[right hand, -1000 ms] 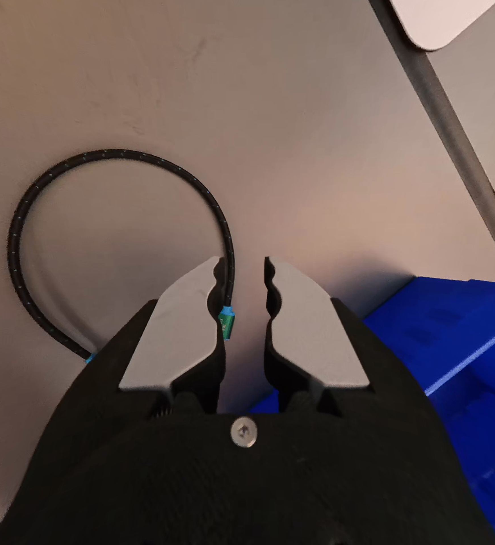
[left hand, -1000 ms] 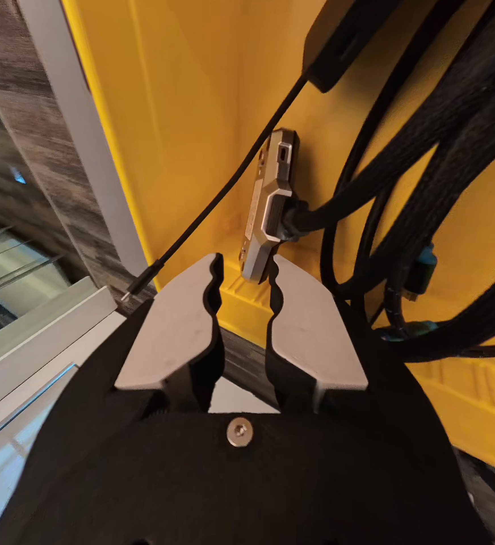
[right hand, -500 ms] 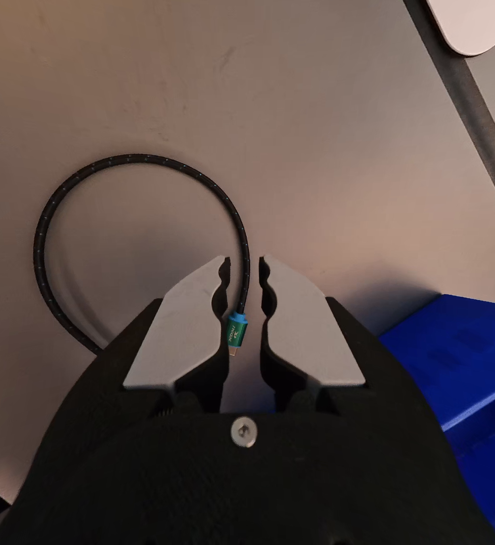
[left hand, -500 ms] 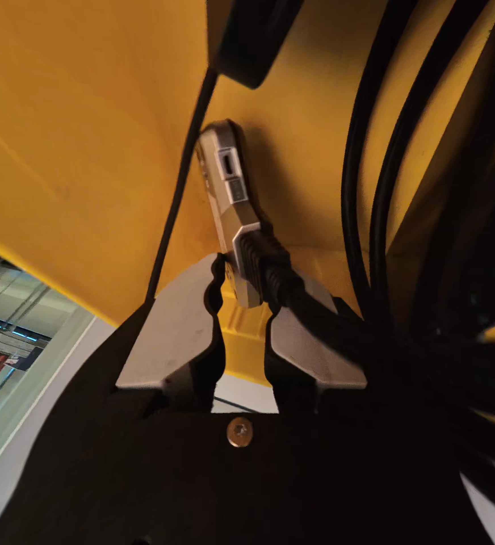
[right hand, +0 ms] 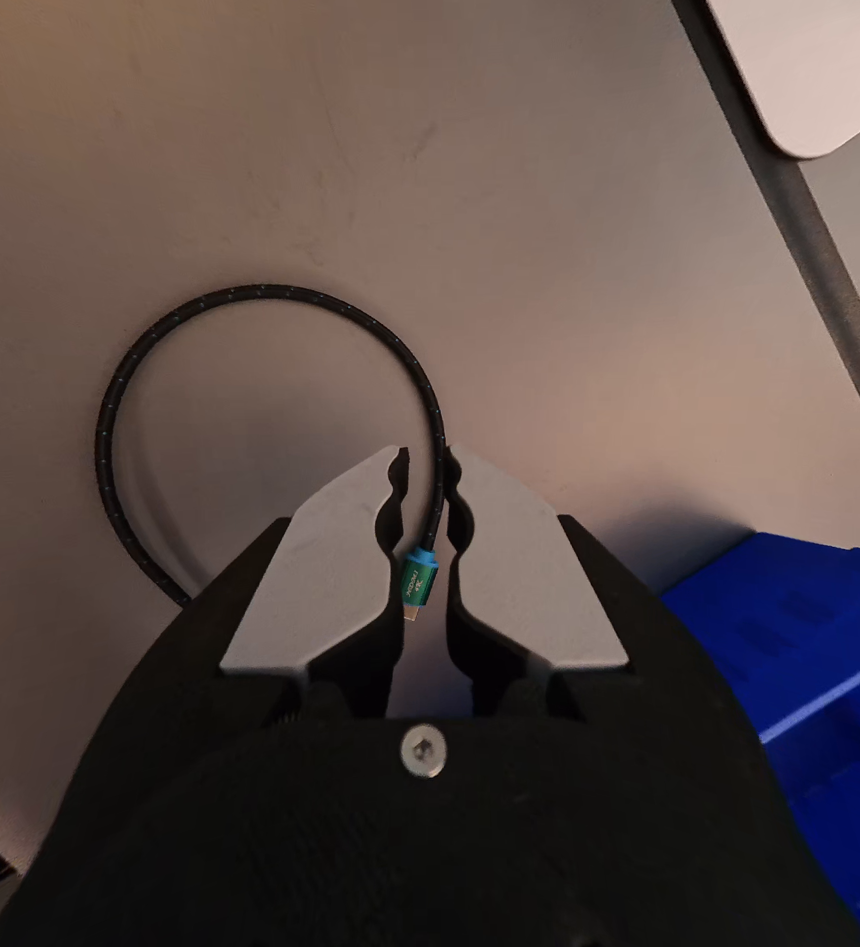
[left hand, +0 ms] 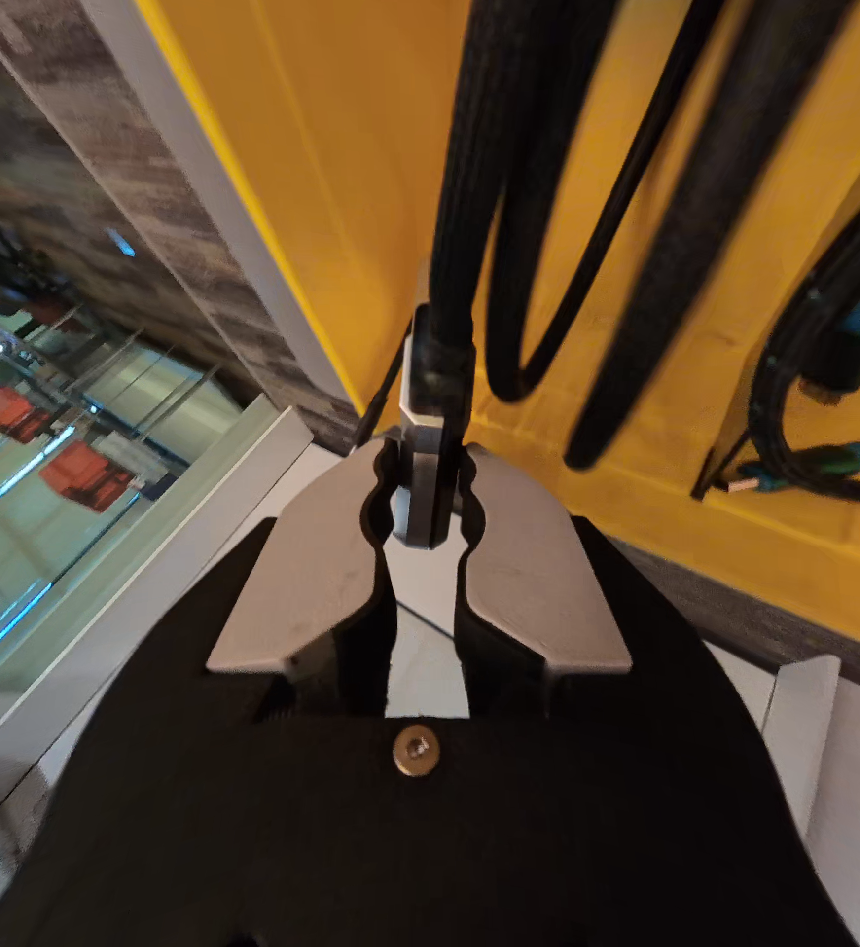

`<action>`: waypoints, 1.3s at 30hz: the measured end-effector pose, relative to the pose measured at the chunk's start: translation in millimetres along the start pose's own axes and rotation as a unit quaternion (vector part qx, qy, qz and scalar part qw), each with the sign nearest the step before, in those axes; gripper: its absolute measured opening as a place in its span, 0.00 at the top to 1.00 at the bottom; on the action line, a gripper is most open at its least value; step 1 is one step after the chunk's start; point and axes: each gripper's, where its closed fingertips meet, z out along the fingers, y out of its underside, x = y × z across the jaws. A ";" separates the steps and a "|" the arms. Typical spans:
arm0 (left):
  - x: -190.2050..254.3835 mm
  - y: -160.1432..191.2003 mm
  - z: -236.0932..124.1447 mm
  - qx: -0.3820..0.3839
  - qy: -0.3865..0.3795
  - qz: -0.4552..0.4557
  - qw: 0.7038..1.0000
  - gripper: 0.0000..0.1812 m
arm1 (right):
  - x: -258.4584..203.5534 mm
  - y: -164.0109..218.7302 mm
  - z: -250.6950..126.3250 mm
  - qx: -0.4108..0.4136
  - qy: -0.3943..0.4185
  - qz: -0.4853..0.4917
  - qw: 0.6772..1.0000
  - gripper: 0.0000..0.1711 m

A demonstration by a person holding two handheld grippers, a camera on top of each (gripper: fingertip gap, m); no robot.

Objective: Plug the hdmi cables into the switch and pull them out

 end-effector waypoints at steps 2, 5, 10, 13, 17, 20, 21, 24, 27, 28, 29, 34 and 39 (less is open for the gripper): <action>-5.6 10.3 -15.8 -0.031 -0.006 -0.009 0.999 0.88 | -1.4 -2.5 -5.6 0.010 0.000 -0.002 1.000 0.92; -13.9 28.9 -40.6 -0.088 0.001 -0.037 0.995 0.88 | -3.1 -4.8 -15.0 0.022 0.004 -0.007 1.000 0.92; -27.1 40.9 -92.9 -0.122 0.005 -0.074 0.990 0.89 | -7.2 -7.8 -33.6 0.047 0.005 -0.018 0.999 0.92; -33.7 42.8 -130.5 -0.132 0.008 -0.096 0.987 0.89 | -8.7 -8.2 -45.1 0.062 0.002 -0.021 0.998 0.92; -31.2 38.6 -176.9 -0.137 0.031 -0.115 0.983 0.89 | -10.8 -9.8 -61.2 0.088 -0.002 -0.024 0.996 0.92; -15.3 15.3 -202.6 -0.087 0.097 -0.165 0.978 0.89 | -9.7 -9.3 -72.4 0.105 -0.001 -0.025 0.994 0.92; -6.3 3.1 -208.6 -0.059 0.134 -0.192 0.970 0.89 | -8.4 -8.7 -76.1 0.110 0.000 -0.023 0.994 0.92; 25.4 -38.7 -228.4 0.025 0.269 -0.275 0.923 0.89 | -4.9 -6.0 -87.3 0.125 0.002 -0.019 0.992 0.92; 38.1 -93.9 -255.2 0.163 0.359 -0.339 0.854 0.89 | 0.2 -3.5 -100.0 0.145 0.005 -0.012 0.989 0.92; 36.1 -110.4 -259.8 0.204 0.366 -0.368 0.830 0.89 | 2.2 -2.4 -104.1 0.152 0.006 -0.010 0.988 0.92; 35.0 -125.9 -262.3 0.238 0.377 -0.401 0.800 0.89 | 3.8 -1.3 -108.0 0.158 0.005 -0.007 0.987 0.92; 75.9 -182.6 -232.6 0.243 0.453 -0.446 0.733 0.89 | 7.5 2.4 -118.4 0.181 -0.008 0.007 0.983 0.93; 62.4 -218.0 -222.8 0.266 0.475 -0.498 0.675 0.89 | 5.8 3.4 -108.6 0.163 -0.009 -0.002 0.987 0.93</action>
